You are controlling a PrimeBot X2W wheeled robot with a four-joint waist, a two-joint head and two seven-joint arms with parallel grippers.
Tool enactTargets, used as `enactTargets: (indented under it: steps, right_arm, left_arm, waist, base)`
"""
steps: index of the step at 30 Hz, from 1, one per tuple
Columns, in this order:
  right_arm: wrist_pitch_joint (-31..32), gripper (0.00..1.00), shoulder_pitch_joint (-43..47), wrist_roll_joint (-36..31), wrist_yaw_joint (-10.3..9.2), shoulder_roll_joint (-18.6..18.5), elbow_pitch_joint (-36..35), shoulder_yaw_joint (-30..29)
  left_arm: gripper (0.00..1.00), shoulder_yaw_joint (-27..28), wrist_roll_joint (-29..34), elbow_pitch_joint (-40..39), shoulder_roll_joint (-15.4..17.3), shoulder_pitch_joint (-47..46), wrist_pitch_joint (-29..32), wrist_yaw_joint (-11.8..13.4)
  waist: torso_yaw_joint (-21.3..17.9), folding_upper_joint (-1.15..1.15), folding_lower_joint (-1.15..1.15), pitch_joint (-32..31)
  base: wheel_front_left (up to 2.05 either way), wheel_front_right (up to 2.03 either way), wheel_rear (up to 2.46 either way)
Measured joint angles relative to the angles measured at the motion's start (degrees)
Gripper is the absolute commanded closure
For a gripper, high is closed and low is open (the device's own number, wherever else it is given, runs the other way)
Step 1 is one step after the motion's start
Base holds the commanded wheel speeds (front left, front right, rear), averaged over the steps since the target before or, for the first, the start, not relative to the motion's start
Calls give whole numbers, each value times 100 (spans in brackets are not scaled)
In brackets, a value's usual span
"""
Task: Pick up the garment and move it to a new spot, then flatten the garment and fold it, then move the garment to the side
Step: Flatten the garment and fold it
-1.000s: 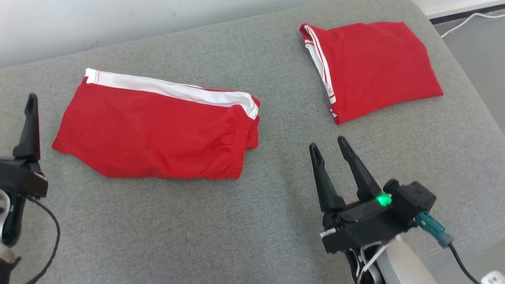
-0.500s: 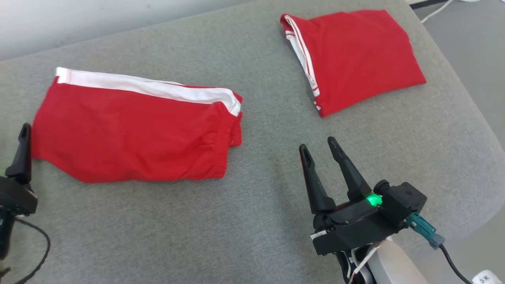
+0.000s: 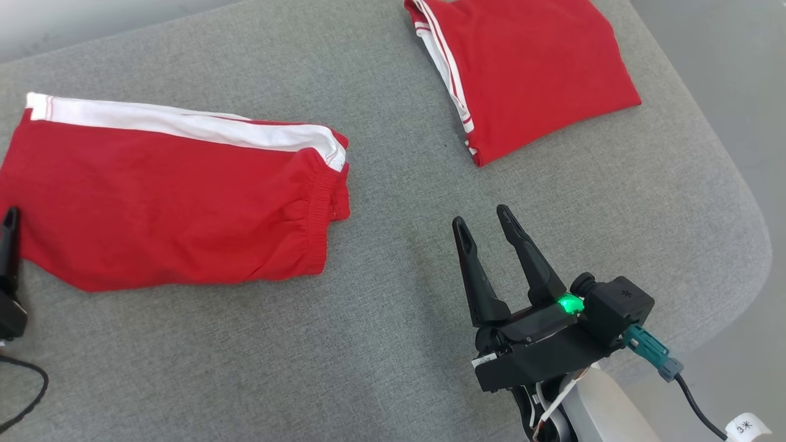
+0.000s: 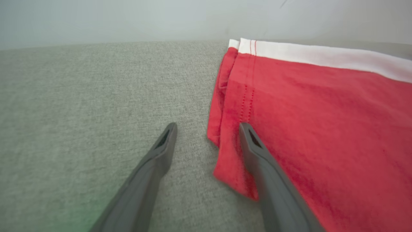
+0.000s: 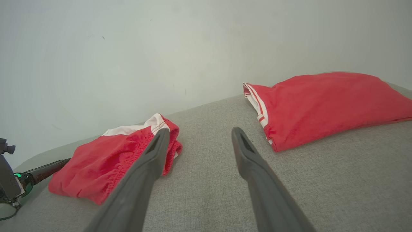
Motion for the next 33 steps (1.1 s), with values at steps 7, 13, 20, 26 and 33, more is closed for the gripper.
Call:
enactTargets:
  steps: [7,13,20,26,33]
  right_arm:
    - [0,0,-33,-36,0,16,25,0]
    - [0,0,-49,-52,0,27,70,8]
    - [0,0,-71,-88,0,29,135,16]
    - [0,0,-47,-84,0,-1,191,2]
    - [-1,0,52,-48,0,-62,264,-23]
  left_arm:
    - [49,-302,-650,-60,30,-108,464,10]
    - [100,-664,-1063,-267,91,-117,736,9]
    - [100,-903,-1199,-326,74,-96,490,2]
    - [100,-968,-1207,-411,4,123,81,2]
    - [100,-967,-1180,-655,-137,566,-327,174]
  waist:
    - [-21,0,0,60]
    - [44,0,0,10]
    - [162,1,1,-133]
    - [274,1,1,-363]
    - [497,1,0,-650]
  base:
    - [0,0,0]
    - [0,0,0]
    - [0,0,0]
    - [0,0,0]
    - [0,0,0]
